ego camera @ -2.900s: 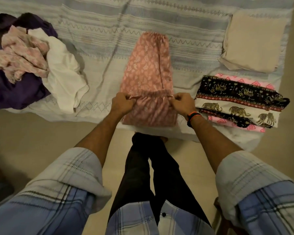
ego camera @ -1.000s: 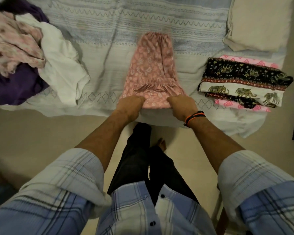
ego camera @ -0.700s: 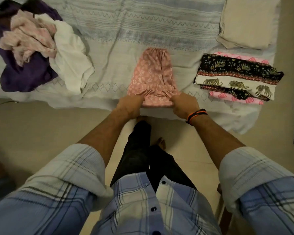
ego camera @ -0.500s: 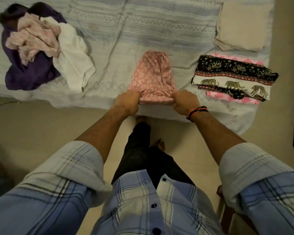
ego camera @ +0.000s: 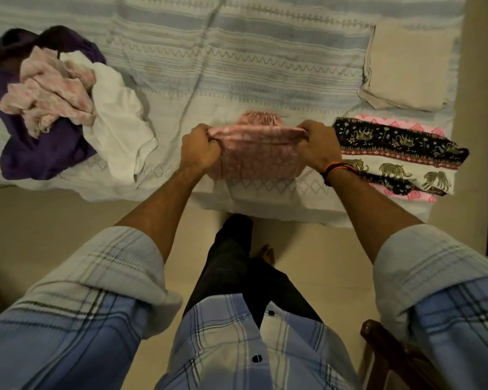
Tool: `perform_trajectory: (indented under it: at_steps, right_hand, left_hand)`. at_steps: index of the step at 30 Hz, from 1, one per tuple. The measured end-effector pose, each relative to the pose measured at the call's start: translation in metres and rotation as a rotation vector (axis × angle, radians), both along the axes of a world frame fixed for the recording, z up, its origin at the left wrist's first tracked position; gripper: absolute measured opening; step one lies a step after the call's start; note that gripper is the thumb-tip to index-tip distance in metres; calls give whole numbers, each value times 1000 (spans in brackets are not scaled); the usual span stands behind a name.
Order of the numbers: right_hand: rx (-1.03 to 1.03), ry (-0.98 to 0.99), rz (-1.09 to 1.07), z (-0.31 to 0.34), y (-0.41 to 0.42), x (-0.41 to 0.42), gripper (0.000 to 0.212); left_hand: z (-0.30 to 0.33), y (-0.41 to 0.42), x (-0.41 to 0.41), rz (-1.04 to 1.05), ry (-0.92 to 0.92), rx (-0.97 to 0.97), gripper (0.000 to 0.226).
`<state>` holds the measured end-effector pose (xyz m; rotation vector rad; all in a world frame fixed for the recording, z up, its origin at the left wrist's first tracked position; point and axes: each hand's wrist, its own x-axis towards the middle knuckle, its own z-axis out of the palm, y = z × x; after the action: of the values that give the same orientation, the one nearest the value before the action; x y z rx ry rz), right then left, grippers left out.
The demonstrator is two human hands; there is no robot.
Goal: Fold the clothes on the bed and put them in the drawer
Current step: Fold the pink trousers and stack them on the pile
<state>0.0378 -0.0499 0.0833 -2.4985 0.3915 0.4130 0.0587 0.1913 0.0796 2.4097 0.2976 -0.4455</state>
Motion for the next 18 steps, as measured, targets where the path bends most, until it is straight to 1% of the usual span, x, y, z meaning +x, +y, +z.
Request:
perform_trajectory:
  at_steps: [3,6,13,16,18]
  right_hand:
    - [8,24,-75,-14,-1,27,37]
    - [6,18,-108,-26,-6,45,34]
    - [16,10,-148,-45,-17,90,28]
    - [46,35,-126,-50,-21,109,34]
    - [33,4,-131,-58,-22,122,42]
  left_hand:
    - [-15,-2,33,43,6,-48,28]
    - [-28,-3,56,43,22,-73,26]
    - [-56,-6,105,30,31,-63,29]
    - [-72,-6,123,29,25,-67,30]
    - [-83,-7,133,76,14,-47,31]
